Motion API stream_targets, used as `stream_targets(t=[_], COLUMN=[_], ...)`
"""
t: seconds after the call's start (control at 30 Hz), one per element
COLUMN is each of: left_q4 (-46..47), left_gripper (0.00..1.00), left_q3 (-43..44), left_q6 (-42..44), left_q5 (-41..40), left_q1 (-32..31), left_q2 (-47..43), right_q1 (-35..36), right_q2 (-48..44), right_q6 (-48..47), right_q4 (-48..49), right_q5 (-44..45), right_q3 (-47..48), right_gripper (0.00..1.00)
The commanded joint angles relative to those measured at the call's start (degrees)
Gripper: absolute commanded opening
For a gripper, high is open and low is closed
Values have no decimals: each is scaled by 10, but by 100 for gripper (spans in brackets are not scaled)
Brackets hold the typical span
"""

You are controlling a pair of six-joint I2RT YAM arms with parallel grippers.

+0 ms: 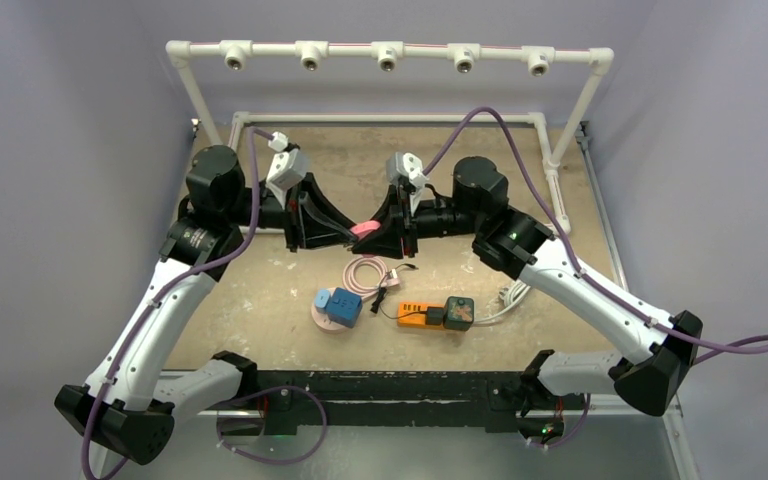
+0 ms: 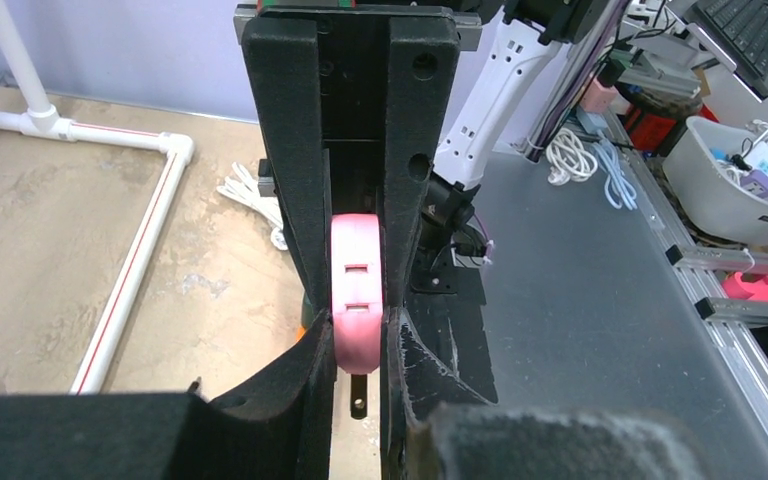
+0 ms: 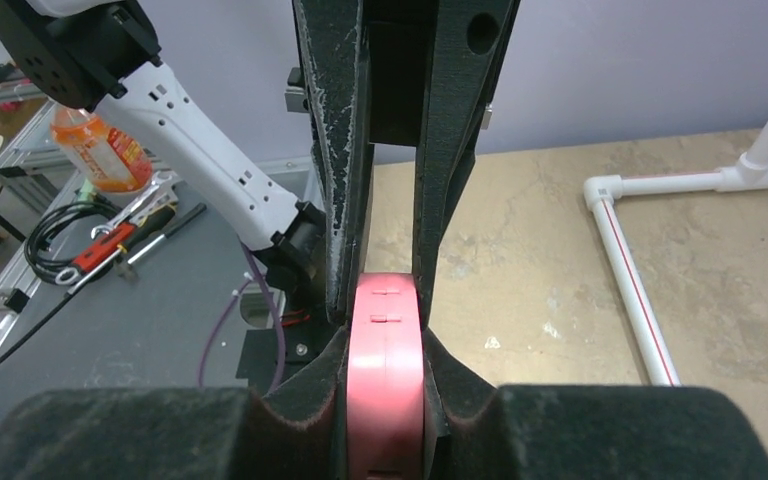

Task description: Insert the plug

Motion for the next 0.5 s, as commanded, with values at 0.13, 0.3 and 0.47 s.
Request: stream_targets(t=[0.13, 0.3, 0.47], left_q4=[-263, -490, -593], left_gripper=[75, 98, 99], left_q3=[38, 24, -36], left_q6=[306, 590, 792], left_q5=[-72, -138, -189], left_q1=[1, 1, 1], left_q2=[5, 64, 110], right_q1=[-20, -21, -21], right_q2=[-25, 2, 22], right_q6=[-59, -91, -98], right_q4=[-128, -252, -309], right_q5=[69, 136, 189], right_q3=[46, 77, 84], right_gripper=[0, 0, 8])
